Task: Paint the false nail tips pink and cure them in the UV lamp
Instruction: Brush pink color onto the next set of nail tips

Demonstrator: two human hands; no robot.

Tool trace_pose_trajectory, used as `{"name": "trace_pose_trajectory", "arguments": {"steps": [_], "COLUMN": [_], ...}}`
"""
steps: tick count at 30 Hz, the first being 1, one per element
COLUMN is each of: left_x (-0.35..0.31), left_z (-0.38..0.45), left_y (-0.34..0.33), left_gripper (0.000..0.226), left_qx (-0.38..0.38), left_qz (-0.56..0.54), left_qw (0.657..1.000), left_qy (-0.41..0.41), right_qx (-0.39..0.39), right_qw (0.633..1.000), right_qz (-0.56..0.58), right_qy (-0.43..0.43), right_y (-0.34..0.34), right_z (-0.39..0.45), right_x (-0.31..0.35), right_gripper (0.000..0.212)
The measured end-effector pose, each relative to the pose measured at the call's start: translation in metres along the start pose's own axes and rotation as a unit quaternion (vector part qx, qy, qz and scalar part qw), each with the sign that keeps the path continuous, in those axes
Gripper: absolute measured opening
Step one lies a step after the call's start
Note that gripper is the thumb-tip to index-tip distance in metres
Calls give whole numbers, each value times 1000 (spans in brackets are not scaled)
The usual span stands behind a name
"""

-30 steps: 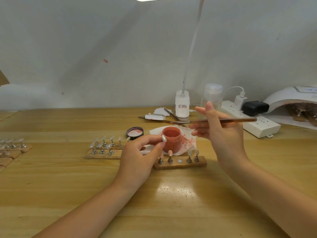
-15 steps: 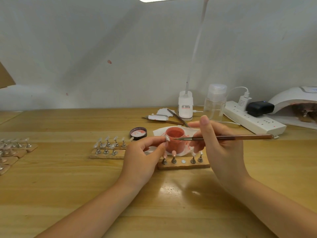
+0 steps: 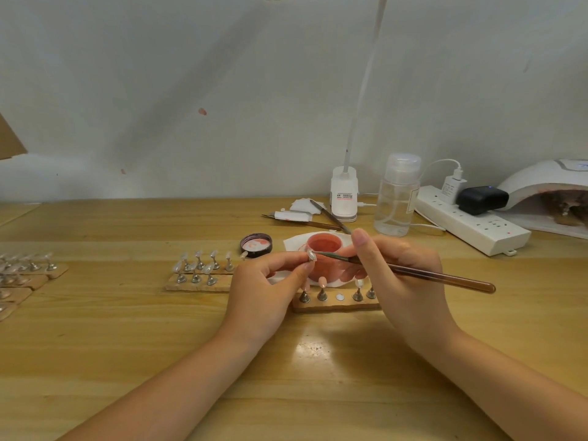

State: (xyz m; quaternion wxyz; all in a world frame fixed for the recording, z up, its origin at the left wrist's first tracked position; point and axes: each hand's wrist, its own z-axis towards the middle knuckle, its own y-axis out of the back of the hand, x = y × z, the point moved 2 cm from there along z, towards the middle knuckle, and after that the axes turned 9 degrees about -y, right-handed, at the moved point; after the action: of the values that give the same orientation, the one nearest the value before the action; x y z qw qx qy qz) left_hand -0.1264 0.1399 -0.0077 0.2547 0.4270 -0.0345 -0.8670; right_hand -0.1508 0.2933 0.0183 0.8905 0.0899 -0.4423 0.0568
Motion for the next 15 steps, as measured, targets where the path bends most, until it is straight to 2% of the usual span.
{"name": "trace_pose_trajectory", "arguments": {"steps": [6, 10, 15], "left_x": [2, 2, 0], "left_z": [0, 0, 0], "left_y": [0, -1, 0], "left_gripper": [30, 29, 32], "left_qx": [-2, -2, -9], "left_qz": [-18, -22, -25], "left_qw": [1000, 1000, 1000], "left_qy": [9, 14, 17], "right_qx": [-17, -27, -35], "right_qw": [999, 999, 998], "right_qz": [15, -27, 15], "right_qy": [-36, -27, -52], "right_y": [2, 1, 2], "right_z": [-2, -1, -2], "right_x": [-3, -2, -3], "right_gripper": [29, 30, 34]}}
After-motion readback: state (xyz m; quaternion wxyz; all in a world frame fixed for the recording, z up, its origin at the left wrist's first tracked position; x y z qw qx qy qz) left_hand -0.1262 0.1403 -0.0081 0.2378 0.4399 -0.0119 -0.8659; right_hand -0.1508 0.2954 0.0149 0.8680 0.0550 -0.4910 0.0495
